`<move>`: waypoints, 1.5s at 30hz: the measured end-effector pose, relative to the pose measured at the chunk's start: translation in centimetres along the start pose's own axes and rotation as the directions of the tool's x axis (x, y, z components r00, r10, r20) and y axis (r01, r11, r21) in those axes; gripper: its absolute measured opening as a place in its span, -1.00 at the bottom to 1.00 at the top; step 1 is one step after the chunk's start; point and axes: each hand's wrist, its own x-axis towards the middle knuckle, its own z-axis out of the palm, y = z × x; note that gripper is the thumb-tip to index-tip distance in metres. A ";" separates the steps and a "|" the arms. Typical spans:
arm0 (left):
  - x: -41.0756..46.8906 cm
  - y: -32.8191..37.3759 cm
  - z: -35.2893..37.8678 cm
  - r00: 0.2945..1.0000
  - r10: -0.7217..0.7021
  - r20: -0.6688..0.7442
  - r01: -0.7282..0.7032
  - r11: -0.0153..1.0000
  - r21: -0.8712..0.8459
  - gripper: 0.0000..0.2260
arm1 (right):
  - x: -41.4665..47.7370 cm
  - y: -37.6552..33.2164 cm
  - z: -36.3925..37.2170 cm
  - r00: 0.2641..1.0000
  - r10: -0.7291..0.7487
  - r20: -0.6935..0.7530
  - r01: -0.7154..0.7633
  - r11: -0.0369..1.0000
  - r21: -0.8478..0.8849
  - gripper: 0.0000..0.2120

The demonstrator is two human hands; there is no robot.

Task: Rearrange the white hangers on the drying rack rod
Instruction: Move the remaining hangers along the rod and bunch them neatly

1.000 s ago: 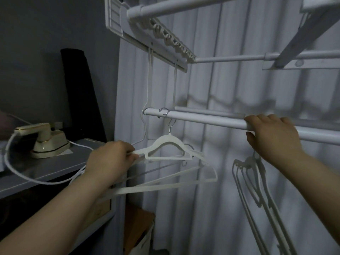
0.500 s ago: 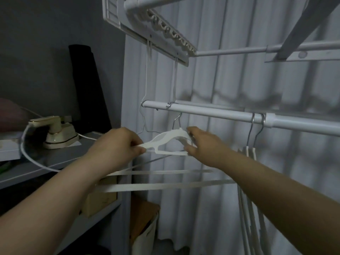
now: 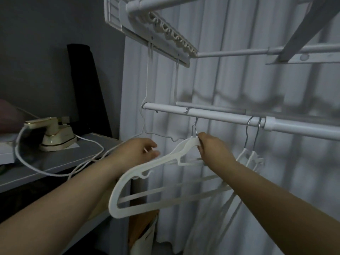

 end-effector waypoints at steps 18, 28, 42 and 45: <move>3.9 -1.5 -0.2 0.995 -0.041 0.091 0.024 0.983 0.180 -0.72 | 1.0 1.2 -1.1 0.997 -0.068 -0.021 0.067 0.997 -0.025 -0.76; 3.7 -0.5 -2.9 0.992 -0.090 -0.092 0.120 0.906 0.407 -0.79 | 0.8 0.2 -1.4 0.995 -0.101 0.003 0.101 0.991 -0.088 -0.76; 1.0 -2.3 -3.0 0.990 -0.118 0.075 0.126 0.987 -0.103 -0.71 | -0.5 1.8 -1.2 0.997 0.044 0.056 -0.044 0.999 -0.003 -0.82; 1.1 -2.8 -2.9 0.995 -0.092 0.042 0.092 0.996 -0.003 -0.74 | -0.6 2.1 -0.8 0.991 0.098 0.095 -0.092 0.994 -0.063 -0.77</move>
